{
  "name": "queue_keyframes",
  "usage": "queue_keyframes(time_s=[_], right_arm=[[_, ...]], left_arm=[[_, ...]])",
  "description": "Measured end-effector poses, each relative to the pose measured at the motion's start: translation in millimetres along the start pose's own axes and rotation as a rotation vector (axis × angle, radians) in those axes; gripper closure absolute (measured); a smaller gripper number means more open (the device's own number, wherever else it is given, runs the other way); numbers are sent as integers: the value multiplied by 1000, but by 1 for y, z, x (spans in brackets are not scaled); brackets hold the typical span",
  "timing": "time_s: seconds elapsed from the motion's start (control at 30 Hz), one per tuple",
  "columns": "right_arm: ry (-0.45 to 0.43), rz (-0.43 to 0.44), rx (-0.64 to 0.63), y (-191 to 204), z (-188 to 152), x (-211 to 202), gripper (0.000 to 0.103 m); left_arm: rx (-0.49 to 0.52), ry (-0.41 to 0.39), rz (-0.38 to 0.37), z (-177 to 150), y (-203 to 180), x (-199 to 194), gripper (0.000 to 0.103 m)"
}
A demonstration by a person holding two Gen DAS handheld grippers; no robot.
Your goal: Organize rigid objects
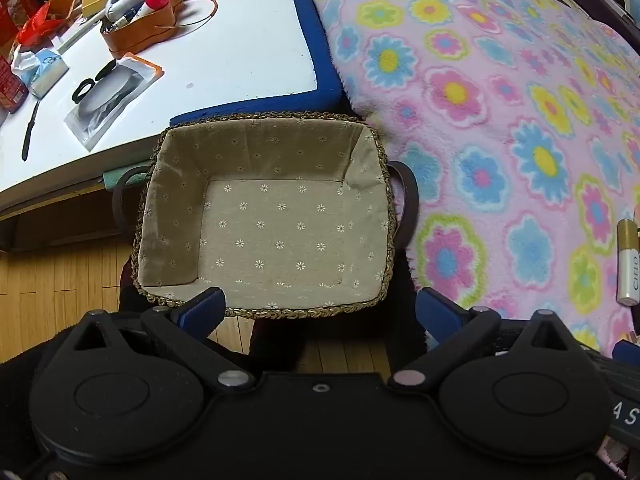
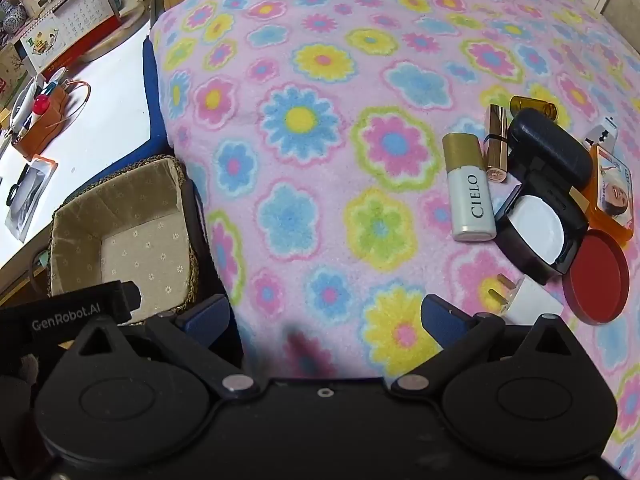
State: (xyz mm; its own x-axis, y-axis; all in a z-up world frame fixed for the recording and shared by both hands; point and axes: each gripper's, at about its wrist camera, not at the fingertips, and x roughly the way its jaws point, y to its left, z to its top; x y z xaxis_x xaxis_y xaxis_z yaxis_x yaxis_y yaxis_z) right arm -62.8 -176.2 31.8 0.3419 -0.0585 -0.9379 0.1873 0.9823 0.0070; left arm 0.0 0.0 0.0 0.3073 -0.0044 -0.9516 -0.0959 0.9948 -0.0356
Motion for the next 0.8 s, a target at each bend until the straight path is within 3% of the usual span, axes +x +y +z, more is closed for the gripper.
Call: queue_keyframes(time_s=[0.8], right_arm=[[11, 3, -6, 2, -1, 2, 0]], left_arm=[[12, 7, 15, -2, -1, 2, 5]])
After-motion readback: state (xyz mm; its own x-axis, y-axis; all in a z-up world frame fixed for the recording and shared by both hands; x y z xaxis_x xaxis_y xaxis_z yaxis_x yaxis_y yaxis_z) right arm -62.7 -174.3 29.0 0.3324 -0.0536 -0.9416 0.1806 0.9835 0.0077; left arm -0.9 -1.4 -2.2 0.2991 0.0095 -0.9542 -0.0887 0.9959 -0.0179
